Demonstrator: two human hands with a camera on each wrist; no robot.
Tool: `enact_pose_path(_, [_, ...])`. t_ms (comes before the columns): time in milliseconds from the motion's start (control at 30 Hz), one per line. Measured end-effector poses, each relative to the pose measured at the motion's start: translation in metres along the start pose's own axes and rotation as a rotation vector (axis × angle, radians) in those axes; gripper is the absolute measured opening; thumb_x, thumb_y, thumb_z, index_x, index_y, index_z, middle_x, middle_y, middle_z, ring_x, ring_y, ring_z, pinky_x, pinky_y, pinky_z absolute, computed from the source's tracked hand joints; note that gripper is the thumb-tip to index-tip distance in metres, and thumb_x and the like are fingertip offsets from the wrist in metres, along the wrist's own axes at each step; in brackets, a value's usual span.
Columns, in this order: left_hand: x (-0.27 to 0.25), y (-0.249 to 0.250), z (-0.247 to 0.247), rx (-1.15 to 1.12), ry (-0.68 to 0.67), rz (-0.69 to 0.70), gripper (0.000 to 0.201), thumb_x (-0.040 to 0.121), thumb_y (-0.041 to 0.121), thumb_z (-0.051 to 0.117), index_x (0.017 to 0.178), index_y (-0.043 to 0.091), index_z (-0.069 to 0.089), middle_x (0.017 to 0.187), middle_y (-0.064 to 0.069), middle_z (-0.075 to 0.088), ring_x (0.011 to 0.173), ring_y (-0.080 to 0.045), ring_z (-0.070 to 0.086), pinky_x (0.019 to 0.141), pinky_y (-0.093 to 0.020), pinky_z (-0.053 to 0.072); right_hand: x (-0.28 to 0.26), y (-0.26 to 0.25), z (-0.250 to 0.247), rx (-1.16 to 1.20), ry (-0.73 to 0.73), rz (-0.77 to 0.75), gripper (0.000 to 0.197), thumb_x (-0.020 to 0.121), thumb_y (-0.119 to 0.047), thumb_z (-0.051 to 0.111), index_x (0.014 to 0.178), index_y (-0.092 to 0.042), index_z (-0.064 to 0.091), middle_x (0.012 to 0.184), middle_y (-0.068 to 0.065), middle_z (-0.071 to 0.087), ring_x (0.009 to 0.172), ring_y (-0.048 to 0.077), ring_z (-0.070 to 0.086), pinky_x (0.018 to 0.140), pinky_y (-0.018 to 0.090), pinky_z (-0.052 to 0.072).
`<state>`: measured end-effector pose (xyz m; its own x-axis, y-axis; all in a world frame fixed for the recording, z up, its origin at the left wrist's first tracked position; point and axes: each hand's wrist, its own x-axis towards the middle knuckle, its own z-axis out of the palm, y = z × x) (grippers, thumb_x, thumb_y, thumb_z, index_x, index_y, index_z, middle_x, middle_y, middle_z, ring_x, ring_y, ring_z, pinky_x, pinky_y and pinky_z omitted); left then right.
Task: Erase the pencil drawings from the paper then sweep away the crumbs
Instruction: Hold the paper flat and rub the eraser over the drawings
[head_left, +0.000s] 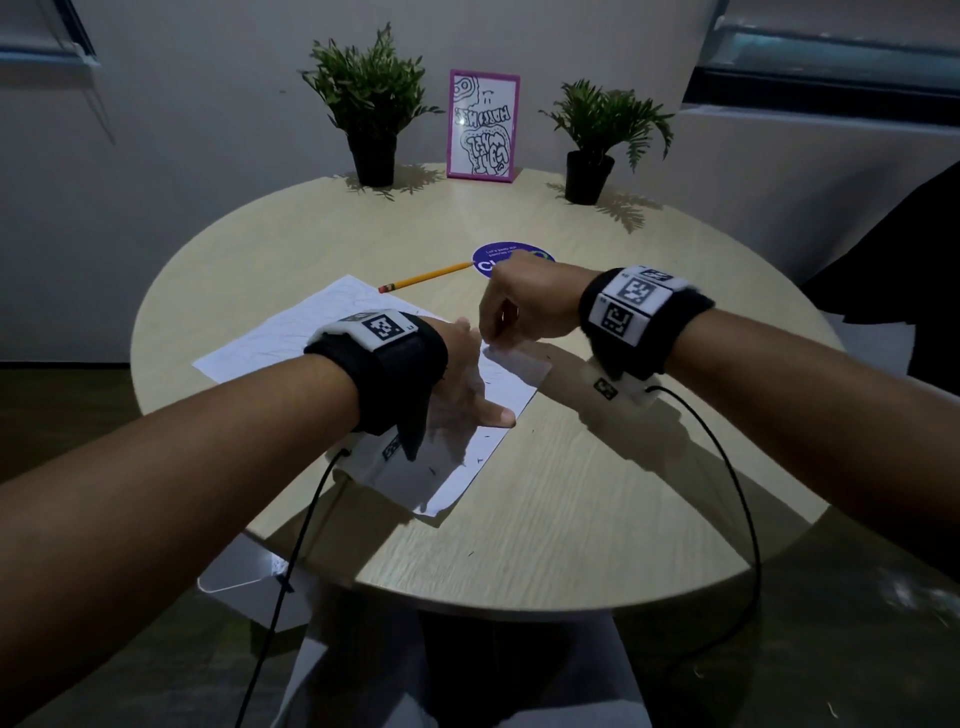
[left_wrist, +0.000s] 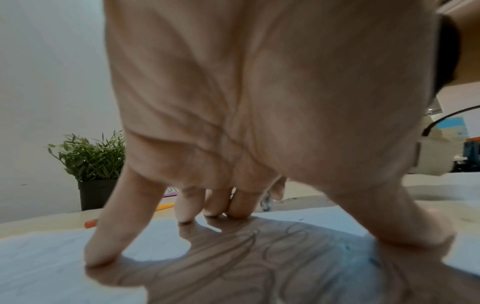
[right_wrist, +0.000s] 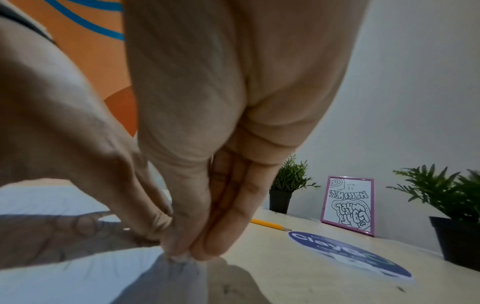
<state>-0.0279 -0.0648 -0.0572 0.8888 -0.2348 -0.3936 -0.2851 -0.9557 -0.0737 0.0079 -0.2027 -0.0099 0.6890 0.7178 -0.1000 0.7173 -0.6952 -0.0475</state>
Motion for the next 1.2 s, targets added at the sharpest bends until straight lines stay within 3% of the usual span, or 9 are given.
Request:
enact_pose_path(100, [-0.009, 0.003, -0.002, 0.087, 0.001, 0.034, 0.11, 0.078, 0.081, 0.051, 0.155, 0.01, 0.021, 0.158, -0.014, 0.025, 0.14, -0.031, 0.035, 0.108, -0.041, 0.034, -0.009, 0.003, 0.006, 0.002, -0.031, 0.002, 0.008, 0.083, -0.012, 0.077, 0.084, -0.02, 0.079, 0.066, -0.013, 0.066, 0.066, 0.003, 0.064, 0.059, 0.016, 0.043])
enact_pose_path(233, [-0.017, 0.007, -0.01, 0.16, -0.072, 0.044, 0.105, 0.085, 0.081, 0.037, 0.158, 0.01, 0.013, 0.164, -0.018, 0.001, 0.148, -0.033, 0.019, 0.115, -0.047, 0.027, -0.041, 0.012, 0.006, 0.066, -0.148, 0.026, 0.004, 0.082, -0.021, 0.08, 0.083, -0.024, 0.08, 0.065, -0.016, 0.069, 0.064, -0.003, 0.064, 0.061, 0.016, 0.049])
enact_pose_path(333, [-0.016, 0.005, -0.01, 0.165, -0.07, 0.052, 0.103, 0.084, 0.083, 0.035, 0.156, 0.01, 0.024, 0.162, -0.016, 0.012, 0.144, -0.032, 0.025, 0.112, -0.048, 0.031, -0.047, 0.012, 0.004, 0.05, -0.099, 0.07, 0.005, 0.081, -0.022, 0.081, 0.086, -0.022, 0.08, 0.068, -0.015, 0.069, 0.064, 0.001, 0.063, 0.064, 0.024, 0.052])
enact_pose_path(467, [-0.014, 0.0, -0.008, 0.102, -0.032, 0.023, 0.119, 0.075, 0.088, 0.043, 0.157, 0.008, 0.012, 0.159, -0.014, 0.022, 0.139, -0.033, 0.037, 0.108, -0.049, 0.039, -0.037, 0.006, 0.013, 0.071, 0.022, 0.112, 0.007, 0.077, -0.014, 0.081, 0.083, -0.015, 0.078, 0.07, -0.005, 0.069, 0.066, 0.011, 0.062, 0.062, 0.025, 0.049])
enact_pose_path(567, [-0.021, -0.005, -0.006, 0.082, -0.021, -0.011, 0.11, 0.08, 0.086, 0.037, 0.159, 0.016, 0.005, 0.163, -0.016, 0.016, 0.142, -0.036, 0.034, 0.111, -0.05, 0.036, -0.035, 0.014, 0.013, -0.007, 0.045, 0.209, 0.004, 0.079, -0.009, 0.08, 0.082, -0.011, 0.077, 0.064, -0.007, 0.06, 0.061, 0.009, 0.055, 0.053, 0.016, 0.038])
enact_pose_path(667, [-0.027, -0.018, -0.006, 0.068, -0.031, -0.035, 0.092, 0.089, 0.079, 0.031, 0.159, 0.026, 0.001, 0.163, -0.017, 0.017, 0.145, -0.036, 0.03, 0.113, -0.05, 0.032, -0.036, 0.023, 0.004, 0.022, 0.245, 0.334, 0.007, 0.081, -0.005, 0.079, 0.08, -0.011, 0.075, 0.062, -0.007, 0.055, 0.058, 0.008, 0.052, 0.049, 0.016, 0.031])
enact_pose_path(800, [-0.028, -0.035, -0.014, 0.082, -0.038, -0.024, 0.087, 0.089, 0.078, 0.032, 0.158, 0.029, 0.014, 0.154, -0.009, 0.037, 0.137, -0.03, 0.041, 0.11, -0.044, 0.035, -0.033, 0.004, 0.001, 0.138, 0.2, 0.175, 0.006, 0.083, -0.015, 0.08, 0.08, -0.015, 0.074, 0.065, -0.01, 0.064, 0.058, -0.002, 0.057, 0.059, 0.021, 0.045])
enact_pose_path(1000, [-0.036, -0.046, -0.019, 0.038, -0.082, 0.176, 0.109, 0.074, 0.075, 0.064, 0.159, 0.034, 0.009, 0.165, 0.012, 0.015, 0.147, -0.021, 0.028, 0.119, -0.044, 0.025, -0.008, -0.01, 0.022, 0.121, 0.063, 0.116, 0.006, 0.081, -0.02, 0.081, 0.085, -0.016, 0.077, 0.075, -0.004, 0.07, 0.067, 0.006, 0.059, 0.057, 0.017, 0.038])
enact_pose_path(1200, [-0.035, -0.037, -0.002, -0.036, -0.083, 0.21, 0.116, 0.076, 0.073, 0.063, 0.158, 0.031, -0.008, 0.166, 0.012, -0.011, 0.153, -0.016, -0.002, 0.123, -0.044, 0.011, -0.004, 0.0, 0.014, 0.093, 0.08, 0.167, 0.008, 0.082, -0.019, 0.081, 0.086, -0.013, 0.078, 0.074, -0.005, 0.07, 0.068, 0.008, 0.06, 0.061, 0.022, 0.043])
